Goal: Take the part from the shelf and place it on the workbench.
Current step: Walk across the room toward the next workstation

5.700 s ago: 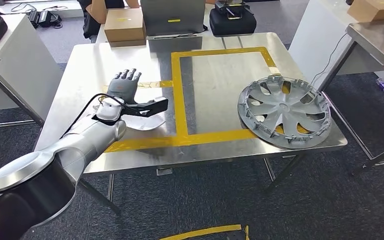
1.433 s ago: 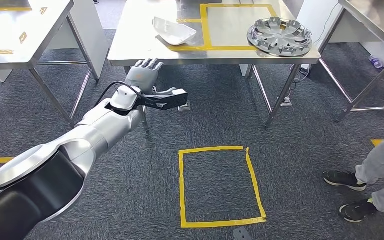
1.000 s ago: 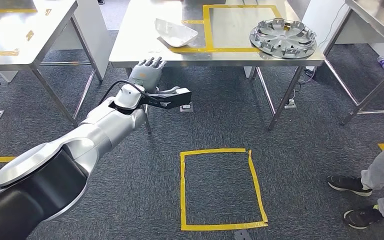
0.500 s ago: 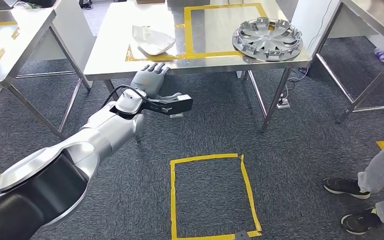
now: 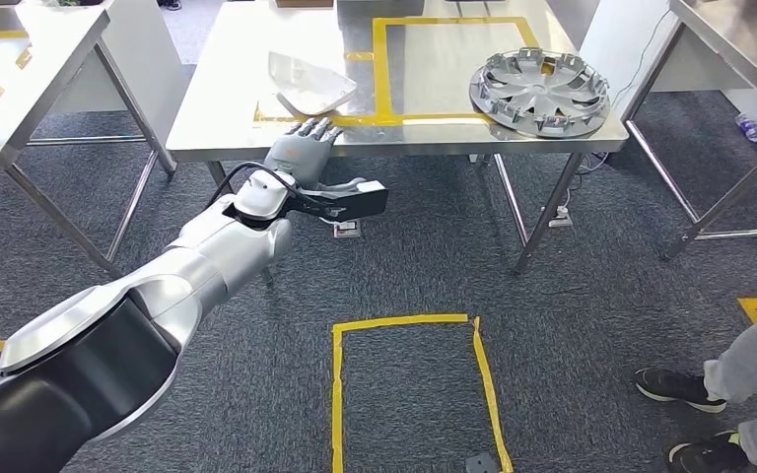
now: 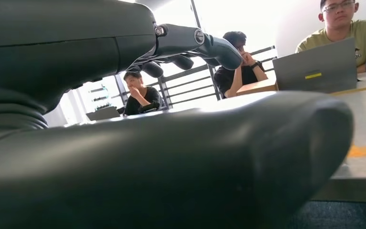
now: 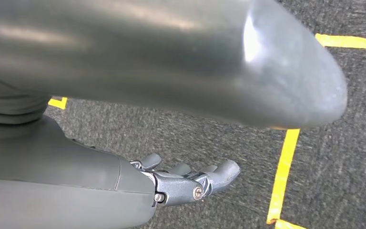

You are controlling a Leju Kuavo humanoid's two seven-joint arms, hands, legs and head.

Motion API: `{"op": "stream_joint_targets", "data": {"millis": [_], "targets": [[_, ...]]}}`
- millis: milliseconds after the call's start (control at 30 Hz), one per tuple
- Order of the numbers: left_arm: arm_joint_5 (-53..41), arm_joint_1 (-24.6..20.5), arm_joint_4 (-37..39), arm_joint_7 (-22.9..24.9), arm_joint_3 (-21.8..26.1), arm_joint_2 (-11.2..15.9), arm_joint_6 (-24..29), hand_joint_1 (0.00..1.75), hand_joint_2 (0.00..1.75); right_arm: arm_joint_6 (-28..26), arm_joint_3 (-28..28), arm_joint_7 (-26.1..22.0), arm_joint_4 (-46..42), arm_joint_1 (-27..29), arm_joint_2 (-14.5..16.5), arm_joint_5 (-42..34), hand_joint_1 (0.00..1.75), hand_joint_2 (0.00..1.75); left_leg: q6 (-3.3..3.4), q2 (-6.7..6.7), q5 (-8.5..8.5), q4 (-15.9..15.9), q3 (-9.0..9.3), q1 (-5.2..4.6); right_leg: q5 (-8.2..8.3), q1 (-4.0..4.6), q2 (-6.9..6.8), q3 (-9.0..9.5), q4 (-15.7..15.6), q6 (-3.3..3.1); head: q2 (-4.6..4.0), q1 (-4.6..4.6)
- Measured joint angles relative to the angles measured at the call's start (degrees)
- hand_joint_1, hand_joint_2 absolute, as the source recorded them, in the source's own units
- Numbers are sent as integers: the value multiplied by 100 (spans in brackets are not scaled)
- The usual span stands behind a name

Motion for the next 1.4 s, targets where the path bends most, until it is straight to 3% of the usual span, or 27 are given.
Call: {"op": "stream_joint_targets", "data": {"millis": [67, 133, 267, 433, 667, 1067, 1400], "targets": [[0, -11, -3, 3, 1, -7, 0, 0, 0, 0, -3, -1, 0, -8, -2, 1, 0, 0, -54, -9, -40, 43, 23, 10, 409, -14, -9, 330, -793, -1, 0, 8], [0, -26, -7, 7, 3, -11, -1, 0, 0, 0, -3, -1, 0, -18, -2, 4, 0, 0, -94, -24, -96, 78, 18, -7, 535, -18, -7, 502, -1188, -46, 0, 3], [0, -35, -8, 19, 13, -7, -17, 0, 0, 7, -3, 3, 0, -20, 0, 10, 0, 0, -76, -29, -107, 40, 56, -21, 557, -4, -1, 523, -1218, -123, 0, -14], [0, -39, -9, 24, 49, -7, -32, 0, 0, 17, -3, 10, 0, -19, 0, 27, 0, 0, -180, -29, -28, -9, 77, -7, 578, 9, 4, 508, -1212, -169, 0, -14], [-44, -38, -9, 24, 84, 13, -35, 0, 0, 17, -3, 11, 0, -22, 0, 45, 0, 0, -217, -31, -11, -12, 69, 2, 576, 17, 1, 506, -1212, -174, 0, -13], [-195, -4, -5, 222, 141, 14, -126, 0, 0, 7, -3, 1, 0, -20, -2, 11, 0, 0, -190, -31, -29, 22, 42, -5, 570, 14, 1, 501, -1216, -154, 0, -13], [-367, 479, 40, 562, 234, 41, -169, 0, 0, 16, -5, -27, 0, 2, 0, 3, 0, 0, -175, -31, -40, 31, 36, -8, 566, 11, 1, 501, -1218, -141, 0, -13]]}}
